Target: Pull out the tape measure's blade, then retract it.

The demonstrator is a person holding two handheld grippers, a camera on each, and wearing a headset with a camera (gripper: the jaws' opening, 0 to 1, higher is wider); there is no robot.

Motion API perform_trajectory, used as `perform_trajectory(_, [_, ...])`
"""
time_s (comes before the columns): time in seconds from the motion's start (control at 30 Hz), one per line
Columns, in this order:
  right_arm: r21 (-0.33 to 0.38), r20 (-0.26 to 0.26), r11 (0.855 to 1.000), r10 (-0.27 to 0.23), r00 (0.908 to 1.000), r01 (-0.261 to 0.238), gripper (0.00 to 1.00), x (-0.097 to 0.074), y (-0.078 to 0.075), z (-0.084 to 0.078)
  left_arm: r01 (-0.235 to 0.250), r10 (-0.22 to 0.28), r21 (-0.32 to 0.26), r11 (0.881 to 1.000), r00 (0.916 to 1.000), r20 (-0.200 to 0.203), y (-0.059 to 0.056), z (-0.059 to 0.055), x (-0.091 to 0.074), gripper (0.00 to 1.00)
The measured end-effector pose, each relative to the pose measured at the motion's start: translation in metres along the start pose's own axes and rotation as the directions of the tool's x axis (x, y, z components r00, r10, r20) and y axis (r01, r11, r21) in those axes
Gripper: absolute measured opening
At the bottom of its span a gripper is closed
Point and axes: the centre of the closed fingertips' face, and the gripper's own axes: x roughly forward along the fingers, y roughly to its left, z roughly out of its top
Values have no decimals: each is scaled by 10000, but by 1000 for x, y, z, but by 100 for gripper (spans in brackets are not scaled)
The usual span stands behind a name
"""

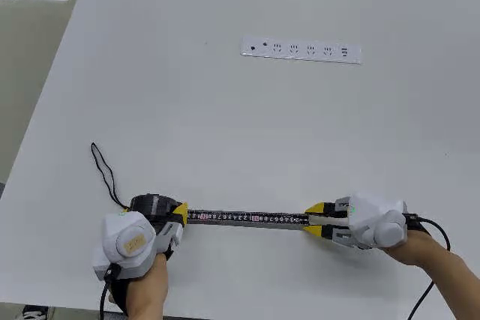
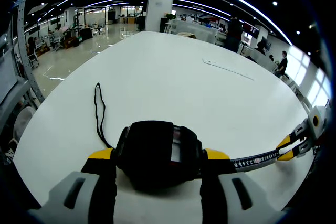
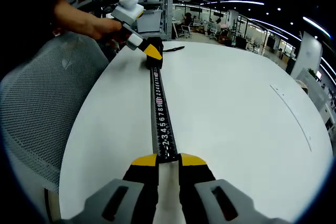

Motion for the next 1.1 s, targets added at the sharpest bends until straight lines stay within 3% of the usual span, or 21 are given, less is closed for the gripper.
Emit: perform_trajectory(1.1, [-135,240,9999,35,9997,-32,12,4,3,15,594,-603,-389,9975,9980,-209,3,0,-2,60])
